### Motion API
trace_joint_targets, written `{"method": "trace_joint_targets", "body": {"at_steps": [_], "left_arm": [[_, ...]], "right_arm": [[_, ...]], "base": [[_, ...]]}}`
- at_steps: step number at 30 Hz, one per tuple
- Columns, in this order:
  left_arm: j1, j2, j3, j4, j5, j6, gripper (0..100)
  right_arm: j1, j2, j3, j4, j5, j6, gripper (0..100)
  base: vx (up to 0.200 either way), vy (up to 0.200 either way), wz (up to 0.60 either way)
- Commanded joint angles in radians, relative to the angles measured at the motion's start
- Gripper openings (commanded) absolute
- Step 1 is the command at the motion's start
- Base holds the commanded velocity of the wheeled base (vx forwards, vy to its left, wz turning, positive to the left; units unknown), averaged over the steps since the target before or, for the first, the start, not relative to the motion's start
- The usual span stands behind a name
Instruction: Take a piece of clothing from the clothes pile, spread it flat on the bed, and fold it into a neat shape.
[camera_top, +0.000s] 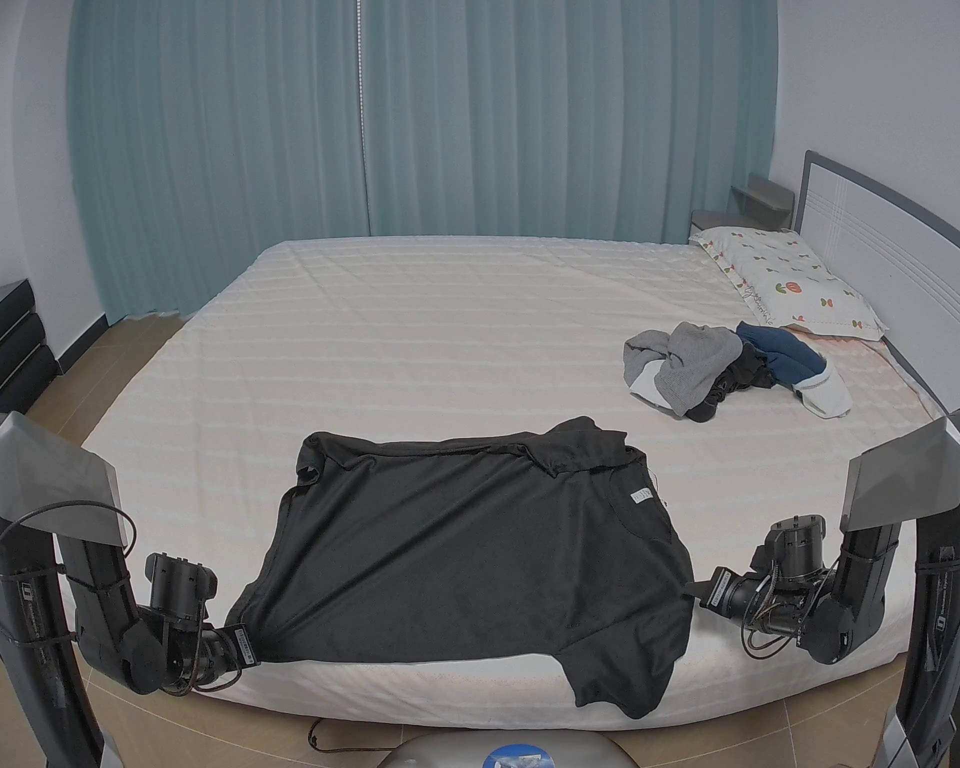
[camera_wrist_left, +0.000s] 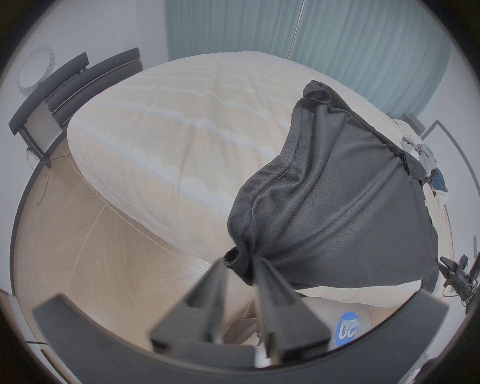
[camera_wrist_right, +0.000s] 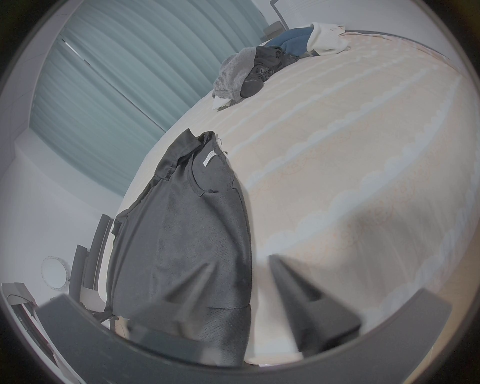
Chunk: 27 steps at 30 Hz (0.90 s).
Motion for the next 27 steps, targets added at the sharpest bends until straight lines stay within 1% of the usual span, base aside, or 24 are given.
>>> {"method": "trace_joint_targets", "body": {"at_steps": [1,3,6,7,8,10,11,13,16,19,20,21,23,25,27], "left_arm": [[0.0,0.005,-0.004,-0.002,0.0,-0.001,100],[0.001,-0.001,-0.012,-0.006,-0.005,-0.005,100],[0.001,-0.031,-0.013,-0.042,-0.008,-0.042,100],[0.001,-0.032,-0.013,-0.045,-0.008,-0.044,100],[0.003,-0.058,-0.015,-0.065,-0.015,-0.053,100],[0.011,-0.069,-0.018,-0.072,-0.035,-0.056,100],[0.021,-0.081,-0.021,-0.086,-0.072,-0.06,100],[0.027,-0.087,-0.023,-0.103,-0.104,-0.09,100],[0.03,-0.101,-0.024,-0.132,-0.13,-0.142,100],[0.038,-0.104,-0.029,-0.132,-0.153,-0.151,100],[0.038,-0.104,-0.029,-0.132,-0.153,-0.151,100],[0.069,-0.103,-0.032,-0.132,-0.192,-0.166,100],[0.087,-0.104,-0.032,-0.132,-0.221,-0.169,100],[0.093,-0.103,-0.032,-0.132,-0.239,-0.169,100],[0.093,-0.101,-0.032,-0.132,-0.241,-0.169,100]], "right_arm": [[0.0,-0.004,0.0,-0.001,0.003,0.001,100],[-0.001,-0.017,0.0,-0.001,0.005,0.01,100],[-0.003,-0.056,-0.002,0.0,0.011,0.084,100],[-0.003,-0.058,-0.002,0.0,0.011,0.087,100],[-0.006,-0.086,-0.006,0.0,0.014,0.133,100],[-0.008,-0.099,-0.011,0.0,0.017,0.157,100],[-0.008,-0.112,-0.013,0.0,0.023,0.193,100],[-0.008,-0.121,-0.013,0.002,0.034,0.225,100],[-0.008,-0.119,-0.006,0.0,0.059,0.236,100],[-0.008,-0.118,-0.005,0.0,0.065,0.242,100],[-0.008,-0.118,-0.005,0.0,0.065,0.242,100],[-0.006,-0.124,-0.009,-0.001,0.068,0.277,100],[-0.008,-0.13,-0.011,-0.001,0.074,0.306,100],[-0.009,-0.136,-0.013,-0.001,0.086,0.326,100],[-0.009,-0.138,-0.011,-0.001,0.092,0.329,100]], "base": [[0.0,0.0,0.0],[0.0,0.0,0.0],[0.0,0.0,0.0],[0.0,0.0,0.0],[0.0,0.0,0.0],[0.0,0.0,0.0],[0.0,0.0,0.0],[0.0,0.0,0.0],[0.0,0.0,0.0],[0.0,0.0,0.0],[0.0,0.2,0.0],[0.0,0.2,0.0],[0.0,0.2,0.0],[0.0,0.2,0.0],[0.0,0.2,0.0]]}}
